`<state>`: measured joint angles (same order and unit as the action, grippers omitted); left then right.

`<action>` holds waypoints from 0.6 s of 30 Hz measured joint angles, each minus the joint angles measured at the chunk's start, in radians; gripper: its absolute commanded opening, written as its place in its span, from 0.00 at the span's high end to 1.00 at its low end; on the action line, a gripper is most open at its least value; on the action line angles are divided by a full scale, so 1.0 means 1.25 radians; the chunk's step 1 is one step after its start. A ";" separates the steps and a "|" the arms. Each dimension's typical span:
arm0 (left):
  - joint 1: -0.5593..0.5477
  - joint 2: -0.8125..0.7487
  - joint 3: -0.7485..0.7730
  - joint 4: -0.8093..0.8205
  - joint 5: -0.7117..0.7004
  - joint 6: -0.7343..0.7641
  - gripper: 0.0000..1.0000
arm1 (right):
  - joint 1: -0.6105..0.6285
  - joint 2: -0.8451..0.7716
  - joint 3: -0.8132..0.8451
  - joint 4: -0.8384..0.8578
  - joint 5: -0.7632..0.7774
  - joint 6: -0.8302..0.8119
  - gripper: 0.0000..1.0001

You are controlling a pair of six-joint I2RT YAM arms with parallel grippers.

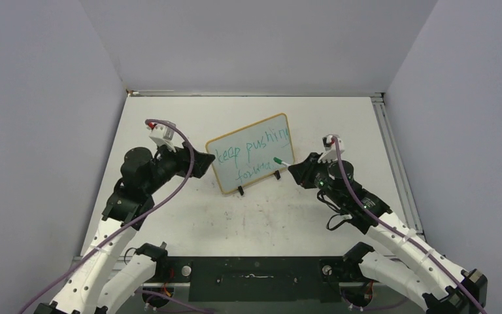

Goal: Write a sentence on the whiteboard
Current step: Place the whiteboard marker at the center of the board.

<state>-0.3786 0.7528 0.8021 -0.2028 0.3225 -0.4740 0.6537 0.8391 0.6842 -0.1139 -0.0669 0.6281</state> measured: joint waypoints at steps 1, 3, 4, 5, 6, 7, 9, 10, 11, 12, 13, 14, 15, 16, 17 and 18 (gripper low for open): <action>0.015 0.004 0.007 -0.019 -0.027 0.020 0.24 | -0.007 -0.013 -0.008 -0.032 0.031 0.001 0.95; 0.038 0.006 0.011 -0.052 -0.093 0.058 0.21 | -0.023 -0.046 -0.035 -0.091 0.091 0.007 0.95; 0.046 0.005 0.011 -0.066 -0.128 0.075 0.21 | -0.030 -0.059 -0.049 -0.112 0.116 0.010 0.94; 0.054 0.001 0.010 -0.079 -0.169 0.093 0.21 | -0.037 -0.069 -0.064 -0.126 0.139 0.013 0.94; 0.060 -0.002 0.008 -0.087 -0.198 0.104 0.21 | -0.044 -0.076 -0.079 -0.138 0.161 0.016 0.93; 0.065 -0.006 0.003 -0.090 -0.224 0.117 0.21 | -0.050 -0.079 -0.094 -0.146 0.180 0.019 0.93; 0.074 -0.016 -0.008 -0.097 -0.264 0.136 0.21 | -0.060 -0.077 -0.123 -0.150 0.211 0.026 0.92; 0.077 -0.020 -0.014 -0.099 -0.279 0.142 0.21 | -0.063 -0.073 -0.137 -0.149 0.224 0.029 0.91; 0.080 -0.024 -0.019 -0.101 -0.291 0.149 0.21 | -0.065 -0.065 -0.148 -0.148 0.237 0.031 0.90; 0.081 -0.026 -0.023 -0.105 -0.301 0.156 0.21 | -0.067 -0.055 -0.159 -0.142 0.245 0.032 0.90; 0.081 -0.026 -0.025 -0.109 -0.307 0.160 0.21 | -0.067 -0.044 -0.168 -0.132 0.255 0.033 0.89; 0.081 -0.026 -0.027 -0.111 -0.314 0.164 0.21 | -0.067 -0.033 -0.179 -0.121 0.263 0.034 0.89; 0.081 -0.026 -0.031 -0.113 -0.318 0.167 0.21 | -0.067 -0.024 -0.191 -0.107 0.274 0.034 0.89; 0.081 -0.026 -0.032 -0.116 -0.321 0.169 0.21 | -0.068 -0.010 -0.201 -0.096 0.282 0.034 0.89; 0.081 -0.026 -0.034 -0.118 -0.323 0.172 0.21 | -0.068 0.001 -0.210 -0.088 0.289 0.034 0.88; 0.081 -0.025 -0.035 -0.118 -0.324 0.173 0.20 | -0.068 0.014 -0.218 -0.077 0.296 0.034 0.87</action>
<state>-0.2775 0.7212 0.7578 -0.3504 -0.0830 -0.2573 0.5686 0.8562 0.4122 -0.2100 0.3031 0.6704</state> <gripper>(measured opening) 0.793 0.159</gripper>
